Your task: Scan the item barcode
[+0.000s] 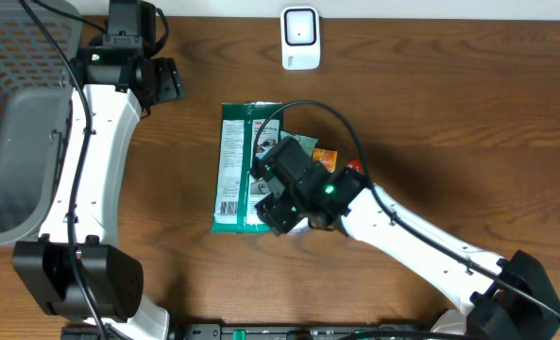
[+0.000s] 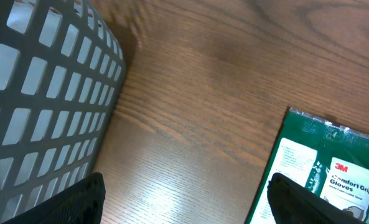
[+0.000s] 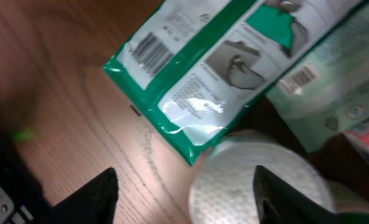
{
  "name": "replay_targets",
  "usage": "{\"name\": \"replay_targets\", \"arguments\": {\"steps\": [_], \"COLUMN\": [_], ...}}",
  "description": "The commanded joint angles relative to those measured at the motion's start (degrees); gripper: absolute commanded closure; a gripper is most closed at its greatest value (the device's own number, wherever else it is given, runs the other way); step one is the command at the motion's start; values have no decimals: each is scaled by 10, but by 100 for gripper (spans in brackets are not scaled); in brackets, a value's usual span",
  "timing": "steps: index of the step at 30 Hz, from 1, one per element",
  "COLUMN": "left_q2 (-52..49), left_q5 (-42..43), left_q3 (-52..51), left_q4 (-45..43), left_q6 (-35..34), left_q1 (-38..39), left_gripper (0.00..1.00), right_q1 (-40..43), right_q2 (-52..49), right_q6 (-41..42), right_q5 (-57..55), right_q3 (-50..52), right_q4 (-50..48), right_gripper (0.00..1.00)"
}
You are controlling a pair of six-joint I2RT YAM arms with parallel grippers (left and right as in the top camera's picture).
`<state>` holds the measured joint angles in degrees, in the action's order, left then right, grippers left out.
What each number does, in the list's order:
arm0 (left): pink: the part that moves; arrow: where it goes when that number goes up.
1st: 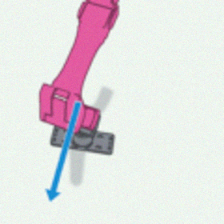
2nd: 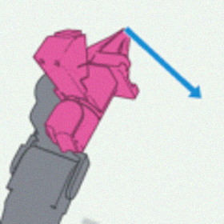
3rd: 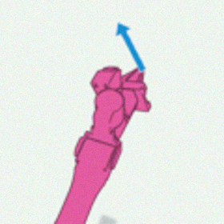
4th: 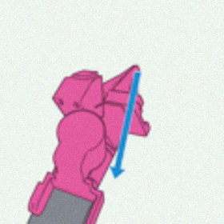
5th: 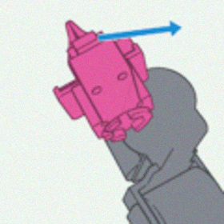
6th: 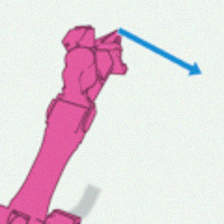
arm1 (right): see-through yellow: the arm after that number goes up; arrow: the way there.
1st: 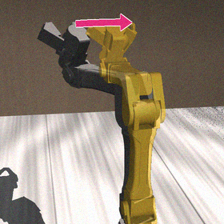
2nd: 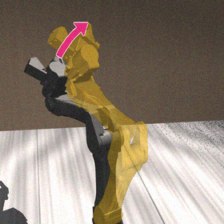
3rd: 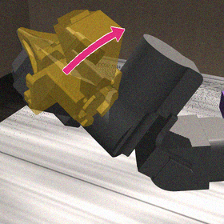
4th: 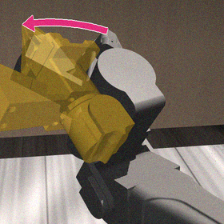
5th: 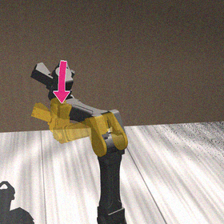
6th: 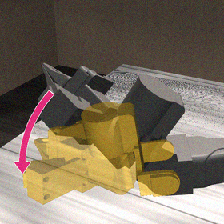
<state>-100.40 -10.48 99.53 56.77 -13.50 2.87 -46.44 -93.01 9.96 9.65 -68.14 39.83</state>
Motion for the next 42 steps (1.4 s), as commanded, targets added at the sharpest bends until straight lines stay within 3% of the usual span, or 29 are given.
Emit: {"name": "replay_targets", "arguments": {"steps": [1, 4, 5, 7, 8, 19, 42], "left_q2": [-3, -3, -3, -3, -3, -3, -3], "left_q5": [-5, -5, -5, -5, -5, -5, -5], "left_q3": [1, 1, 1, 1, 1, 1, 1], "left_q4": [2, 2, 2, 2, 2, 2, 2], "left_q6": [3, 3, 3, 3, 3, 3, 3], "left_q1": [0, 0, 0, 0, 0, 0, 0], "left_gripper": [17, 17, 17, 17, 17, 17, 17], "right_q1": [35, 57, 62, 73, 80, 131, 208], "right_q2": [4, 27, 38, 57, 65, 42, -42], "right_q6": [14, 20, 20, 34, 45, 68, 52], "right_q5": [3, 3, 1, -14, -23, -8, -38], "right_q3": [-9, -16, -16, -16, -16, -13, 2], "right_q4": [8, 38, 45, 58, 65, 150, 129], "right_gripper": [42, 54, 63, 94, 99, 99, 99]}}
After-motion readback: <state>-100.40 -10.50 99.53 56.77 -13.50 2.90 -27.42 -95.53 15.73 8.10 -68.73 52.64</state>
